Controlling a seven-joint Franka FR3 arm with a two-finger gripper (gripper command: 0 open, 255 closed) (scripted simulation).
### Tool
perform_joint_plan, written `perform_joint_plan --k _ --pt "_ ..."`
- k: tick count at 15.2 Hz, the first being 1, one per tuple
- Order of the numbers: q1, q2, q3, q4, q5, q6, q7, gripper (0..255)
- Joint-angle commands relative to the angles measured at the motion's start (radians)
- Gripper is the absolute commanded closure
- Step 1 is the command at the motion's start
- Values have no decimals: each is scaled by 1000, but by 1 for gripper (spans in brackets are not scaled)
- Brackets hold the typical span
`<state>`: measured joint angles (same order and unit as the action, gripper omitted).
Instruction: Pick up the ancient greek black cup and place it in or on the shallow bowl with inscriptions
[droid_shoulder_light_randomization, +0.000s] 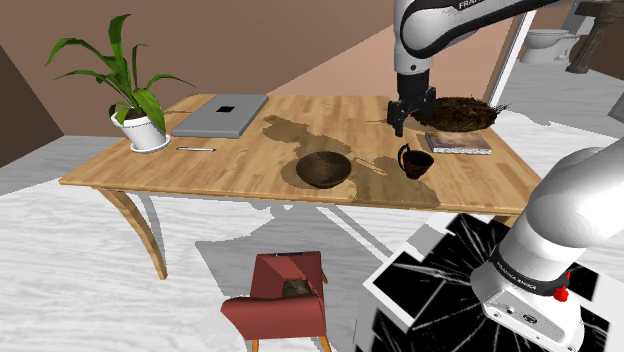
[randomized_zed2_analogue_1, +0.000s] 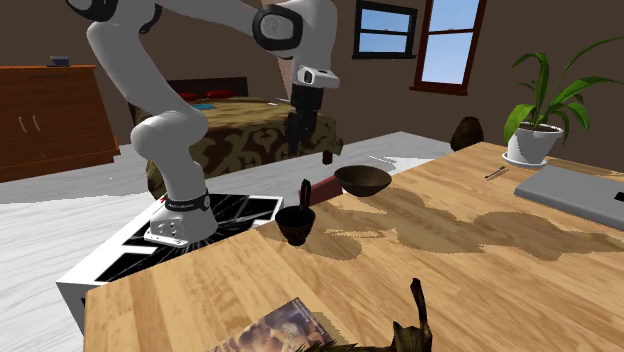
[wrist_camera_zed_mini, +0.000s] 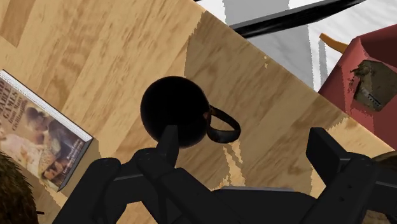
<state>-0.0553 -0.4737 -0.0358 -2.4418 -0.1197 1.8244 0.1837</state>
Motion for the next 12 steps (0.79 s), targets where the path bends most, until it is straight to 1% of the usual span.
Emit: perform_joint_plan --k 1,6,12 --pt "-8 64 -3 -11 -11 65 16 0" --pt "-31 224 -17 -3 -40 196 44 0" --pt "-37 254 -24 -60 -51 283 48 0"
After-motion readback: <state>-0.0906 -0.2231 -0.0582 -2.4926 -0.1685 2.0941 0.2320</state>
